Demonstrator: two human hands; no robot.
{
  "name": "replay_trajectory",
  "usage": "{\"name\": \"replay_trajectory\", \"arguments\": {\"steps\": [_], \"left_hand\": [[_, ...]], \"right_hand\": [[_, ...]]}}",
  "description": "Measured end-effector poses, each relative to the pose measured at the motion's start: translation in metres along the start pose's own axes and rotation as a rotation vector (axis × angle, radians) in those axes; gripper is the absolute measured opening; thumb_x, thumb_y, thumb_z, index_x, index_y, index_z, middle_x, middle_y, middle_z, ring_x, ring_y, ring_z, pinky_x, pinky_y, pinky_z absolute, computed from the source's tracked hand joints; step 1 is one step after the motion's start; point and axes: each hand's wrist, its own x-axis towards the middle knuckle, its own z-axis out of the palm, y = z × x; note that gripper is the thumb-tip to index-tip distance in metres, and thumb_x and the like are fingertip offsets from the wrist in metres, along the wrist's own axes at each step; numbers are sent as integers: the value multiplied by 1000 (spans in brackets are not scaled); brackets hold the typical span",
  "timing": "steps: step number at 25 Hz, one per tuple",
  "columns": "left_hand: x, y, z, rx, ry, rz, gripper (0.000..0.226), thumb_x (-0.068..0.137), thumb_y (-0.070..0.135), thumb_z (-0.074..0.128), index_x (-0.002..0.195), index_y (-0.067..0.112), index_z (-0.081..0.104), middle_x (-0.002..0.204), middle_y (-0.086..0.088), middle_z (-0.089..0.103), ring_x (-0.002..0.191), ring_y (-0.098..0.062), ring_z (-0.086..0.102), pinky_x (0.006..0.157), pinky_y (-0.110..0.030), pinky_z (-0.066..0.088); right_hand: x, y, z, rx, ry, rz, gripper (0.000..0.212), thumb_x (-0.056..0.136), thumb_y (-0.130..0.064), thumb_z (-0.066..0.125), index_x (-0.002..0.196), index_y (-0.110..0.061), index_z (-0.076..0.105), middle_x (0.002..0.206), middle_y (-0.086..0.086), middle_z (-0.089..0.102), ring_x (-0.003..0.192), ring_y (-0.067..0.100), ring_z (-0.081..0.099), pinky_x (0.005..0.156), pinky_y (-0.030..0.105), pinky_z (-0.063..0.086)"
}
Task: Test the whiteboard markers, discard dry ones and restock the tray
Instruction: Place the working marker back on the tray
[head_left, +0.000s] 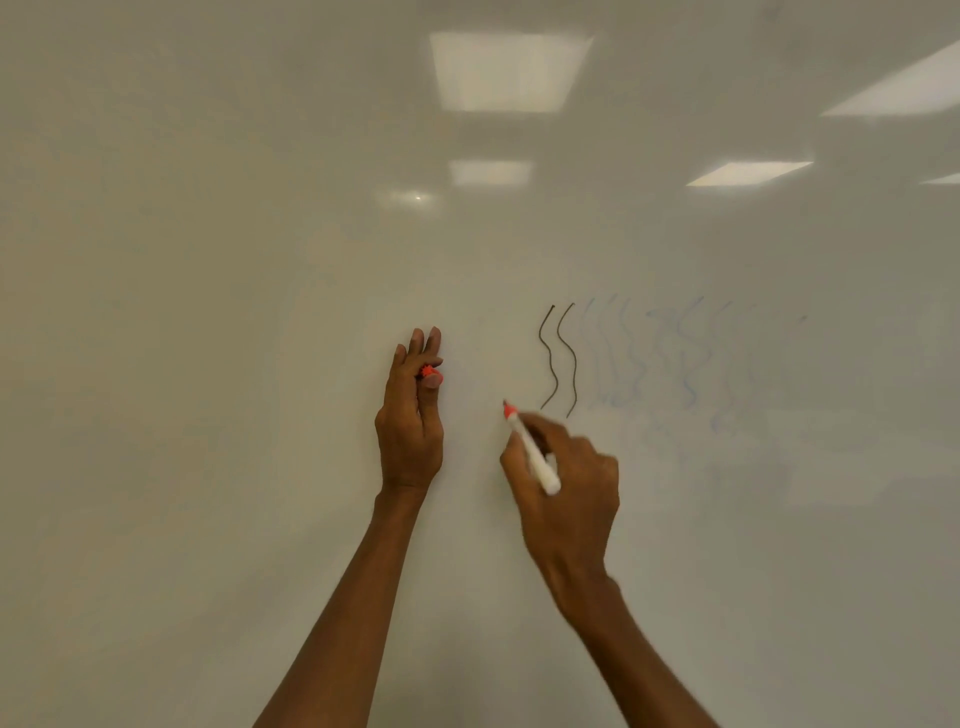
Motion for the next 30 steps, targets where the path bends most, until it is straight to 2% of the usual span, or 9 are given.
{"name": "replay_trajectory", "arguments": {"steps": [4,8,11,15,19,22,26,28,30], "left_hand": [[-1,0,2,-26,5,-26,44,104,33,36,132,3,53,147,11,42,146,-13,29,114,-38,38],[1,-1,1,8,-12,-15,54,105,43,32,140,6,51,150,8,41,147,-12,26,117,-36,35],[0,-2,-1,40,-30,4,52,104,44,31,145,15,46,152,8,39,148,-8,23,117,-35,35],[0,-2,-1,92,-2,110,47,105,40,36,145,17,43,150,5,41,147,1,23,116,-36,36],[5,-2,-1,129,53,217,23,100,16,53,115,4,66,139,-19,52,136,-15,43,114,-20,35],[2,4,-3,117,93,164,17,97,7,58,109,1,67,129,-20,56,126,-12,48,111,-16,36],[-10,13,-4,73,157,84,19,97,9,58,113,2,66,122,-13,64,119,-20,58,109,-32,45],[-27,24,-6,-29,269,-60,18,97,11,60,111,2,68,112,-6,67,110,-18,63,101,-37,51],[-48,34,-10,-156,363,-236,19,98,15,61,113,6,69,106,2,68,105,-12,65,95,-30,53]], "right_hand": [[61,-11,0,-10,136,-137,15,87,-30,69,100,-25,72,69,-10,63,63,6,52,67,32,42],[86,-8,14,-96,157,-223,18,89,-32,65,100,-23,76,72,-6,70,69,12,60,69,32,40],[61,1,20,-177,110,-337,17,89,-31,65,98,-22,76,76,-8,71,73,13,62,72,29,35],[4,31,9,-192,113,-267,11,86,-26,70,94,-23,76,75,-10,70,69,10,61,74,25,32],[-40,50,1,-177,-73,-236,13,84,-28,70,95,-24,75,76,-14,69,67,7,60,74,24,32],[-40,51,-12,-8,-246,-20,15,88,-37,62,99,-31,71,69,-16,63,61,7,56,65,25,39],[-35,48,-28,499,-417,304,18,92,-12,66,102,-26,71,84,-4,70,74,17,65,66,31,52],[-38,46,-33,659,-450,438,18,93,-7,64,103,-19,72,88,5,72,79,23,69,69,31,55],[-42,44,-33,777,-463,599,18,95,-8,60,105,-15,73,92,11,73,80,25,69,72,31,56]]}}
